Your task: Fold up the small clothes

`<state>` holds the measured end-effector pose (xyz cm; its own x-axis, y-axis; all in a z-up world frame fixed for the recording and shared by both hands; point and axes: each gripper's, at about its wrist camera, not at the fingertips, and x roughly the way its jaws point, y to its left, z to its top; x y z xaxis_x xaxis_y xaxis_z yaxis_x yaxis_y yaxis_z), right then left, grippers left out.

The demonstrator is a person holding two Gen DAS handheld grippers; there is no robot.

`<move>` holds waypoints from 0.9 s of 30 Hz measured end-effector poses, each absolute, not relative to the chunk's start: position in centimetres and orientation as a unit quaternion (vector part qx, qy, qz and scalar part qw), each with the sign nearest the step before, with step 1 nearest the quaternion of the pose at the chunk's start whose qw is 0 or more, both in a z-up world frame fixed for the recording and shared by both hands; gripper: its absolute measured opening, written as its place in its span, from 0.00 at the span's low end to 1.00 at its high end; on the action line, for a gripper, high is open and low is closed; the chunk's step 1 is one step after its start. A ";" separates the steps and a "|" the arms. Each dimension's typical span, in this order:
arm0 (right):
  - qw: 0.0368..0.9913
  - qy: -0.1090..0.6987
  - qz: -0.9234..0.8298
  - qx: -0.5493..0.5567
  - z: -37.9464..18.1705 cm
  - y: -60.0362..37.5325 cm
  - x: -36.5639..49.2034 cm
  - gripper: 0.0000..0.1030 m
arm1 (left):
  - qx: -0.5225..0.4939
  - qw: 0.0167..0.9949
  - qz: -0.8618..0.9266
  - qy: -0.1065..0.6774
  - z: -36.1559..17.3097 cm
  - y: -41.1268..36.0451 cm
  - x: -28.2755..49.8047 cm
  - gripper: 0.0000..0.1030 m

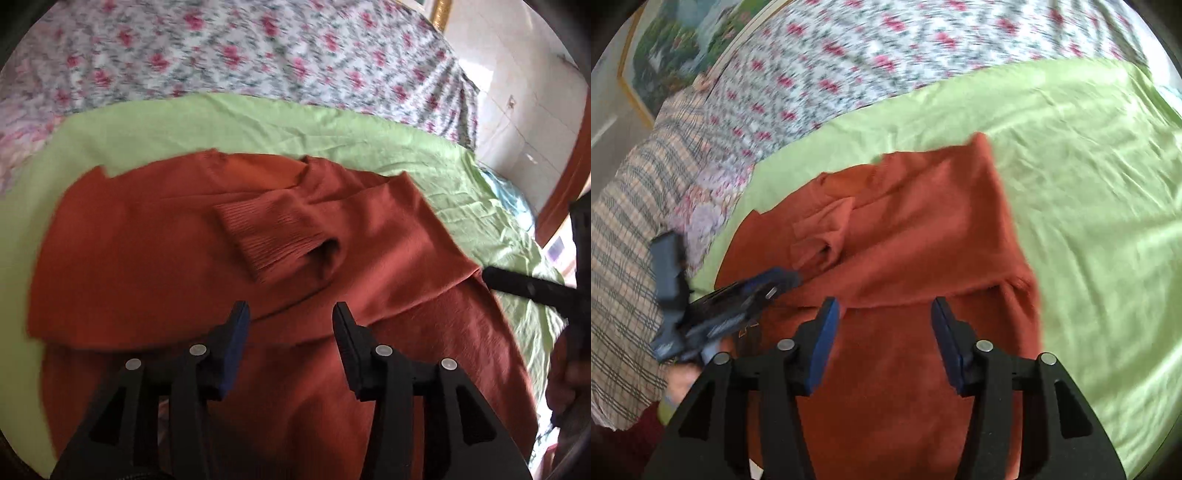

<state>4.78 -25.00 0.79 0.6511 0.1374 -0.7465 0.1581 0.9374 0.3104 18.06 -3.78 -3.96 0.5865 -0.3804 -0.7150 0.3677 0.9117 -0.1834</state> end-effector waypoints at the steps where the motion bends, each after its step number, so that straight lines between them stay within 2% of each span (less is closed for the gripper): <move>1: 0.892 0.421 0.004 0.163 0.8 -24.2 5.8 0.53 | -0.008 0.897 -0.189 0.400 -3.8 -1.9 17.3 0.46; 10: 0.888 0.451 0.076 -0.048 -1.6 -15.2 15.4 0.53 | -0.032 0.899 0.000 0.437 -7.8 11.0 17.8 0.46; 16: 0.858 0.456 0.103 -0.215 -5.7 -9.9 18.9 0.54 | -0.027 0.899 0.013 0.436 -8.2 11.3 20.1 0.48; 18: 0.855 0.453 0.089 -0.235 -6.6 -9.6 19.9 0.54 | -0.031 0.900 0.019 0.434 -8.2 11.2 21.0 0.48; 19: 0.859 0.454 0.084 -0.220 -6.7 -10.0 20.3 0.46 | -0.035 0.901 0.025 0.433 -8.2 11.1 21.6 0.48; 20: 0.863 0.457 0.082 -0.199 -6.5 -10.6 20.7 0.32 | -0.039 0.900 0.029 0.433 -8.2 11.2 22.1 0.48; 21: 0.870 0.457 0.072 -0.168 -5.8 -11.6 20.9 0.09 | -0.045 0.901 0.033 0.430 -8.1 11.3 22.4 0.47; 22: 0.877 0.455 0.064 -0.144 -5.1 -12.3 20.9 0.06 | -0.048 0.903 0.036 0.425 -7.9 11.1 22.8 0.43; 27: 0.916 0.398 0.021 0.053 -0.2 -20.0 16.9 0.03 | -0.071 0.907 0.051 0.412 -8.2 11.7 22.2 0.41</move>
